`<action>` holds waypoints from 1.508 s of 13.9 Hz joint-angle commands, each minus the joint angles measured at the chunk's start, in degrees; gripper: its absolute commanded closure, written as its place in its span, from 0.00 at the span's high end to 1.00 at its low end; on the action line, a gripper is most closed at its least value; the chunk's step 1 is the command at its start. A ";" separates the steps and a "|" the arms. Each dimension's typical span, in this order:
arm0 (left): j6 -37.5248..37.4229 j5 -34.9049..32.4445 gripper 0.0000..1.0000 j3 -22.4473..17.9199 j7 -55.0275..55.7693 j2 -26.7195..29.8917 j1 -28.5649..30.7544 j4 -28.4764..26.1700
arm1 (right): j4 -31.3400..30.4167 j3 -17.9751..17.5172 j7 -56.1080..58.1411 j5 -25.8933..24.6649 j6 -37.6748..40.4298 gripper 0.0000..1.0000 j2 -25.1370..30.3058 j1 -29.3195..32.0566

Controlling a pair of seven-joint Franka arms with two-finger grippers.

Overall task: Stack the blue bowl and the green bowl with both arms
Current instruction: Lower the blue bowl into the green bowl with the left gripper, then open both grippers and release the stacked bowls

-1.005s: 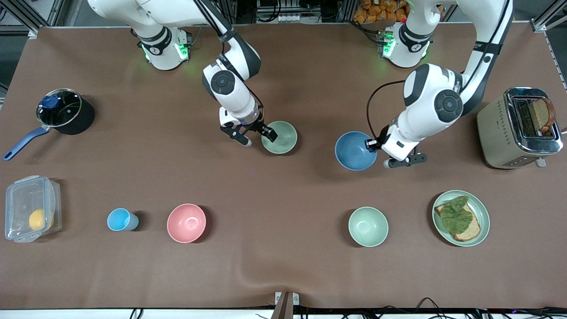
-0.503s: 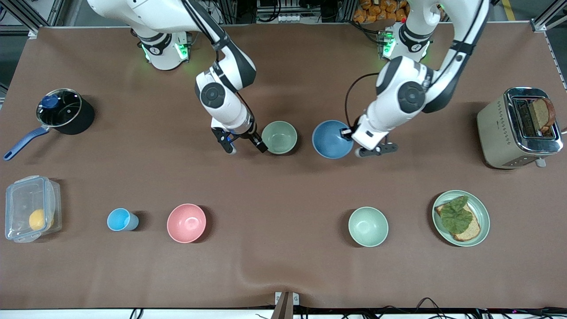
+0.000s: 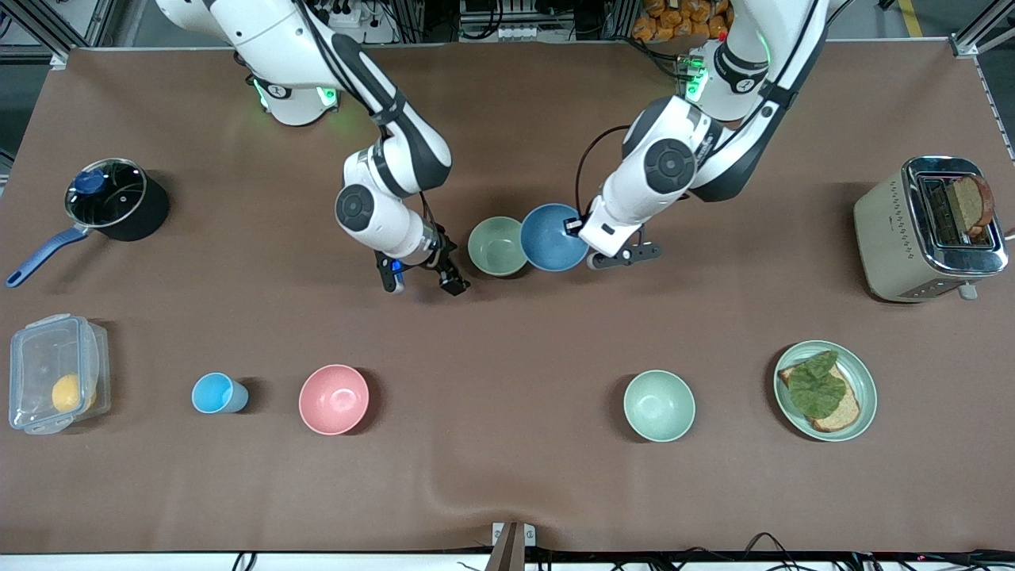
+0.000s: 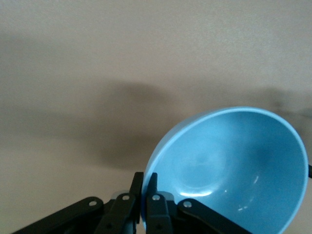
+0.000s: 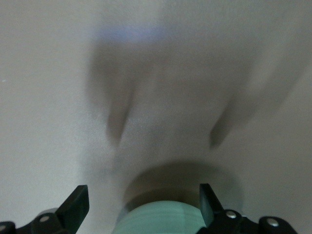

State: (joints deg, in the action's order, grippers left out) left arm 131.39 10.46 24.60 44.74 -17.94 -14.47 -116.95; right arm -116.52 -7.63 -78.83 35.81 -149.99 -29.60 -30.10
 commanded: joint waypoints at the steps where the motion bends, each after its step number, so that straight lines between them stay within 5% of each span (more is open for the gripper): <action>1: -0.08 -2.98 0.00 -0.17 6.31 -5.77 -2.92 6.80 | 1.82 -0.99 6.03 7.85 -0.04 1.00 -2.21 0.21; 4: -0.08 -6.32 0.00 -0.17 12.72 -10.69 -5.30 10.77 | 1.56 -0.99 11.06 13.14 0.40 1.00 -2.48 0.39; 21: 0.01 -9.05 0.00 -0.52 17.05 -17.39 -10.75 15.78 | 1.47 -0.90 11.33 13.24 0.93 1.00 -2.83 0.48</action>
State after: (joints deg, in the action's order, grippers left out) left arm 131.51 3.39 24.44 60.01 -33.76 -24.41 -103.40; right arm -115.99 -8.10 -69.05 47.34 -149.65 -31.97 -30.17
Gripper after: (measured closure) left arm 0.943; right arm 0.000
